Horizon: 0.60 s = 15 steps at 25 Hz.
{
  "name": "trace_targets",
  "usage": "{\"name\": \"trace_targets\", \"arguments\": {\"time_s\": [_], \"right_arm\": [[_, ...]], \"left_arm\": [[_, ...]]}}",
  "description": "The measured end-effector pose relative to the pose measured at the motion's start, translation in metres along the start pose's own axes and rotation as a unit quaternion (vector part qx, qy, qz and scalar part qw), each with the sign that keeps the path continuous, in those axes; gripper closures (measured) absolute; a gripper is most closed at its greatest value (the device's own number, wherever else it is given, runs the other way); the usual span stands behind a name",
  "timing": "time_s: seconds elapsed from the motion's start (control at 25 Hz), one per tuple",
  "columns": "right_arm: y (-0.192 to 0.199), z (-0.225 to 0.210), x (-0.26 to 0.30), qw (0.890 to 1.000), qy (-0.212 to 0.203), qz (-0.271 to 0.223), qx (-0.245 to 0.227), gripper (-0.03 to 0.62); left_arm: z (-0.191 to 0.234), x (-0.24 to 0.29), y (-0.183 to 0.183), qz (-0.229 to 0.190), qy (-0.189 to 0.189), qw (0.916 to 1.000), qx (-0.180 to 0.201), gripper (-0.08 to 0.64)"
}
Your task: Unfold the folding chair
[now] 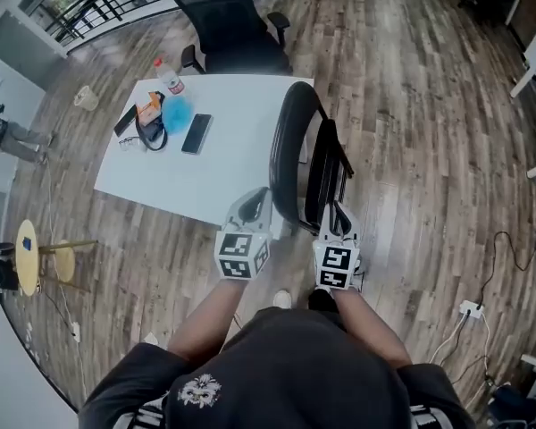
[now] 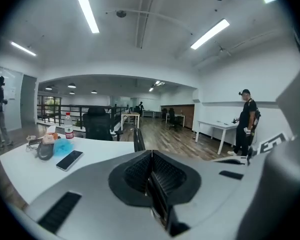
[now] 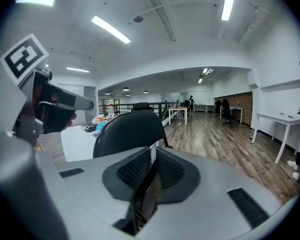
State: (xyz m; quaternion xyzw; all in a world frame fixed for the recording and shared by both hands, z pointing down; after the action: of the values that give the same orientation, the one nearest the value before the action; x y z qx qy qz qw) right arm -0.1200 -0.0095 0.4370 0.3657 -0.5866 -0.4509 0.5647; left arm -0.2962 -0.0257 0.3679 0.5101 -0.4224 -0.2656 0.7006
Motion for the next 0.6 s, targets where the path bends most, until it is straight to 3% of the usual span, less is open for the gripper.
{"name": "trace_targets", "arguments": {"time_s": [0.12, 0.24, 0.32, 0.6], "right_arm": [[0.006, -0.005, 0.019, 1.000, -0.017, 0.021, 0.003, 0.522], [0.012, -0.004, 0.036, 0.999, -0.028, 0.039, 0.007, 0.465], [0.015, -0.002, 0.051, 0.998, -0.030, 0.052, 0.007, 0.438], [0.041, 0.012, 0.115, 0.990, -0.028, 0.139, -0.019, 0.366]], "left_arm": [[0.005, 0.015, -0.007, 0.032, -0.019, 0.9993, -0.004, 0.549], [0.009, 0.028, -0.008, 0.066, -0.018, 0.9975, -0.021, 0.423], [0.014, 0.039, -0.007, 0.090, -0.014, 0.9954, -0.032, 0.377], [0.034, 0.085, -0.004, 0.150, 0.011, 0.9865, -0.064, 0.342]]}}
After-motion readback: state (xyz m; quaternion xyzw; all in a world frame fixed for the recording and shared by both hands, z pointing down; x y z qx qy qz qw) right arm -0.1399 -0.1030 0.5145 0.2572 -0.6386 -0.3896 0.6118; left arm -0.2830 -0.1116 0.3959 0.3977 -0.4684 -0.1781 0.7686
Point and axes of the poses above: the fingertips, and each gripper's own axes: x forward along the fingers, z to its left, y out of its underside, the point moved 6 cm from there along -x, backward along the fingers, and after that the axes turned 9 degrees about y, right-handed, at the moved point
